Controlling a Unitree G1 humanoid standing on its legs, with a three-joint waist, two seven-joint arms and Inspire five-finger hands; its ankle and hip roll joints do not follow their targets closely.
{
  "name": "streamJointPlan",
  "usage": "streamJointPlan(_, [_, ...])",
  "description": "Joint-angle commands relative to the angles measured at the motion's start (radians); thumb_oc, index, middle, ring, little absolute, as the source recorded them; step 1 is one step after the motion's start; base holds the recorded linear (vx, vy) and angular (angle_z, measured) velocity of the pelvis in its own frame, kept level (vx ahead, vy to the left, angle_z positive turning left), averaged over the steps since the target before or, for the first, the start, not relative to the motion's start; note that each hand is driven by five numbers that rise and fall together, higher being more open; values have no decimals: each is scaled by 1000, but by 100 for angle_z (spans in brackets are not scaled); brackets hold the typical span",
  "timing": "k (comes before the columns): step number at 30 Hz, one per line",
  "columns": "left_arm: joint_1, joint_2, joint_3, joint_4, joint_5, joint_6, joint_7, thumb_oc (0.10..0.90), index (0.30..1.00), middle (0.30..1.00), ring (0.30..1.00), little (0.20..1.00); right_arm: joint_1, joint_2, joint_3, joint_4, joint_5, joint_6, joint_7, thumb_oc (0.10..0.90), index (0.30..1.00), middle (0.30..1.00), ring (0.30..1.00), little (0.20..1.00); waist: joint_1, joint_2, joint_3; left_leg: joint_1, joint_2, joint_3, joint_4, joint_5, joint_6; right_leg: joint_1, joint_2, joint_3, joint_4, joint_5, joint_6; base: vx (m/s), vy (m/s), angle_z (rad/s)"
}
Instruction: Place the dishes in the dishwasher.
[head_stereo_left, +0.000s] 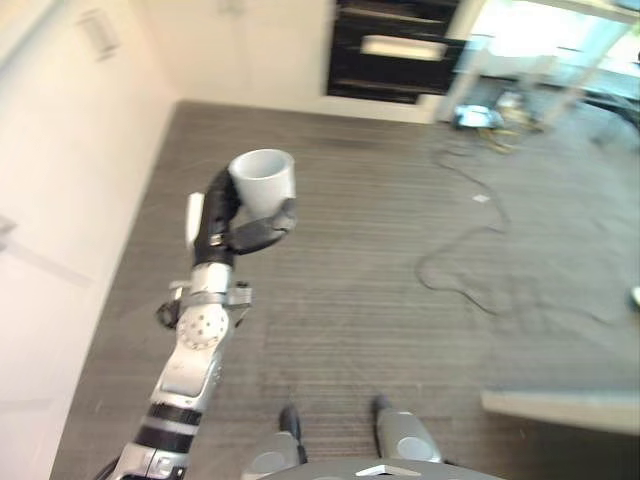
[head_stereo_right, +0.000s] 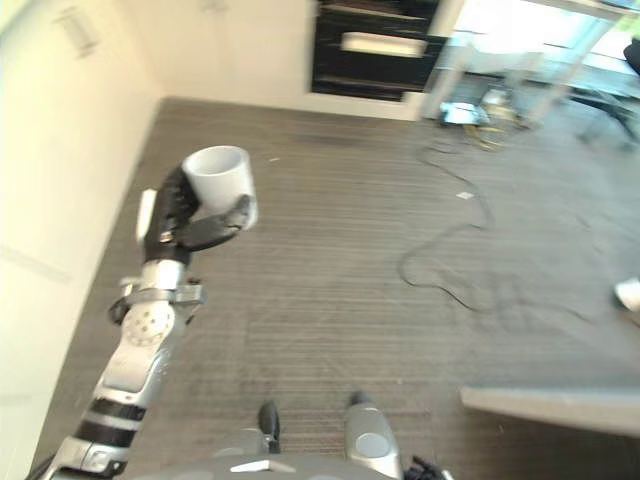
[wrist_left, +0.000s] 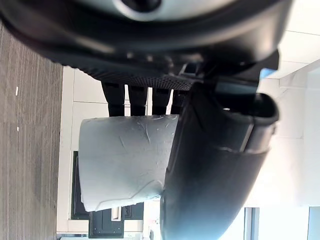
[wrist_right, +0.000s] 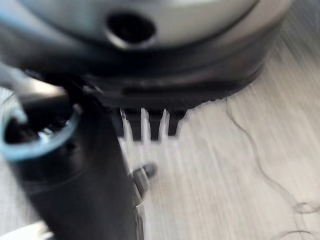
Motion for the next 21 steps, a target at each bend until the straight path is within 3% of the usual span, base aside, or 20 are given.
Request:
streamJointPlan(1, [-88, 78, 141, -202, 99, -104, 52, 400, 300, 300, 300, 300, -105, -27, -14, 68, 51, -15, -41, 800, 900, 900, 900, 900, -6, -40, -35, 44, -1, -76, -105, 26, -113, 128, -139, -234, -335, 177, 78, 40, -53, 123])
streamJointPlan(6, [-48, 68, 171, -207, 85, -105, 70, 400, 300, 300, 300, 300, -125, -44, -18, 53, 54, -28, -52, 800, 900, 900, 900, 900, 22, -59, -57, 41, -5, -86, -105, 25, -116, 182, -150, -290, -391, 181, 81, 48, -26, 106])
streamJointPlan(7, [-27, 65, 191, -211, 85, -105, 83, 400, 300, 300, 300, 300, -138, -56, -19, 44, 55, -34, -59, 800, 900, 900, 900, 900, 42, -75, -70, 47, -2, -80, -105, 20, -116, 204, -156, -310, -412, 185, 83, 44, -31, -1])
streamJointPlan(12, [-4, 44, 202, -230, 74, -99, 90, 400, 300, 300, 300, 300, -152, -64, 4, 7, 71, -51, -53, 800, 900, 900, 900, 900, 45, -100, -100, 75, 6, -54, -105, 8, -114, 232, -152, -262, -430, 182, 80, 61, -3, 8])
streamJointPlan(18, [-19, 56, 159, -248, 73, -86, 37, 400, 300, 300, 300, 300, -123, -62, 40, -20, 31, -47, -24, 800, 900, 900, 900, 900, -6, -115, -112, 104, 5, -7, -105, -3, -108, 216, -151, -192, -410, 190, 83, -12, 57, -40])
streamJointPlan(19, [-29, 61, 147, -249, 73, -81, 27, 400, 300, 300, 300, 300, -109, -61, 39, -24, 21, -47, -21, 800, 900, 900, 900, 900, -38, -126, -107, 106, 3, 5, -105, -2, -104, 201, -146, -167, -400, 203, 87, -35, 26, -49])
streamJointPlan(20, [-30, 62, 146, -247, 73, -82, 27, 400, 300, 300, 300, 300, -108, -61, 39, -26, 20, -46, -21, 800, 900, 900, 900, 900, -35, -127, -108, 106, 3, 8, -105, -2, -104, 198, -146, -163, -398, 203, 87, -130, 42, -59])
streamJointPlan(21, [-47, 77, 140, -236, 75, -83, 32, 400, 300, 300, 300, 300, -106, -51, 40, -37, 17, -48, -23, 800, 900, 900, 900, 900, -66, -140, -95, 102, 2, 37, -105, 1, -101, 156, -130, -119, -392, 241, 101, -153, 29, -60])
